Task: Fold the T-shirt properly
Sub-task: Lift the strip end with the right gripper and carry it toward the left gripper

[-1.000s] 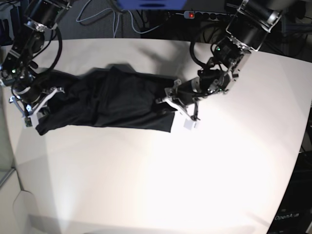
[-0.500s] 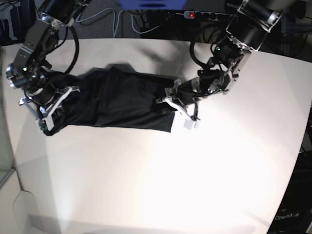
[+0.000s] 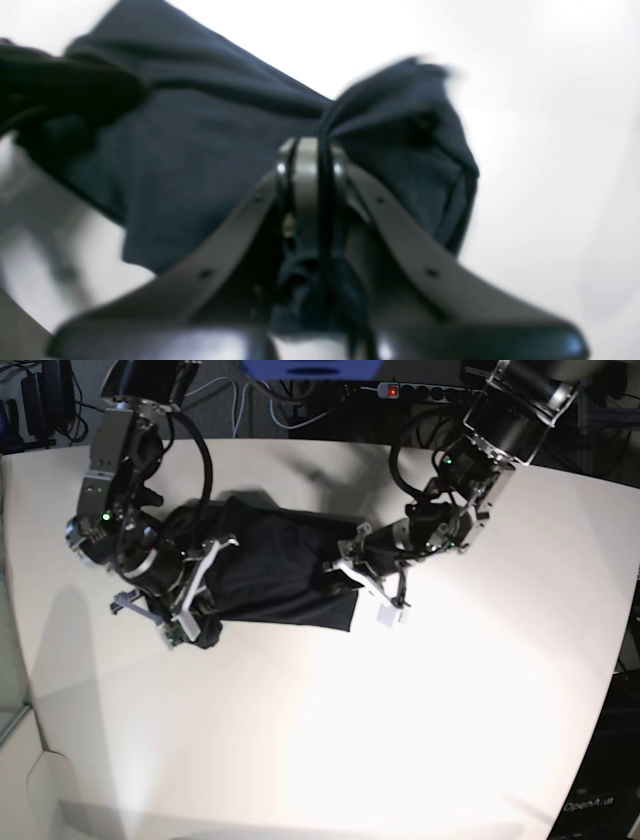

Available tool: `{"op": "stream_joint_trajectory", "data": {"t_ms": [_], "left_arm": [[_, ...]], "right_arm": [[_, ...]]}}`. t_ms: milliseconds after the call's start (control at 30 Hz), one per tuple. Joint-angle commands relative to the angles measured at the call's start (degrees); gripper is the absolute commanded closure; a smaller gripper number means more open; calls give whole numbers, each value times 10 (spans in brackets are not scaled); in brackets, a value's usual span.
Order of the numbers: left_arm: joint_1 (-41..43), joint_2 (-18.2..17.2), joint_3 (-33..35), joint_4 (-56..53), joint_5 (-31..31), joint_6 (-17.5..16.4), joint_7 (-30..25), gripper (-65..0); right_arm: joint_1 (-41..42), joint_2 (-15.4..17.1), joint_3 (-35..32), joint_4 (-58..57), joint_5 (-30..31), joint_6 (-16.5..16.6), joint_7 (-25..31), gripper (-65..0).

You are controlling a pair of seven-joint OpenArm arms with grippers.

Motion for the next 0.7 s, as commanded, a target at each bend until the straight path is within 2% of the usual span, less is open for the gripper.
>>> {"op": "stream_joint_trajectory", "data": {"t_ms": [0, 267, 467, 667], "left_arm": [[30, -25, 2, -39, 34, 92, 52, -12], [15, -17, 1, -102, 32, 92, 52, -12], [-1, -3, 0, -126, 32, 92, 52, -12], [0, 10, -47, -128, 33, 92, 55, -12]], "right_arm": [[5, -6, -12, 11, 9, 0, 20, -7], [1, -14, -103, 19, 9, 0, 31, -7], [4, -16, -172, 16, 8, 0, 65, -6], [4, -15, -217, 13, 6, 0, 85, -6]]}}
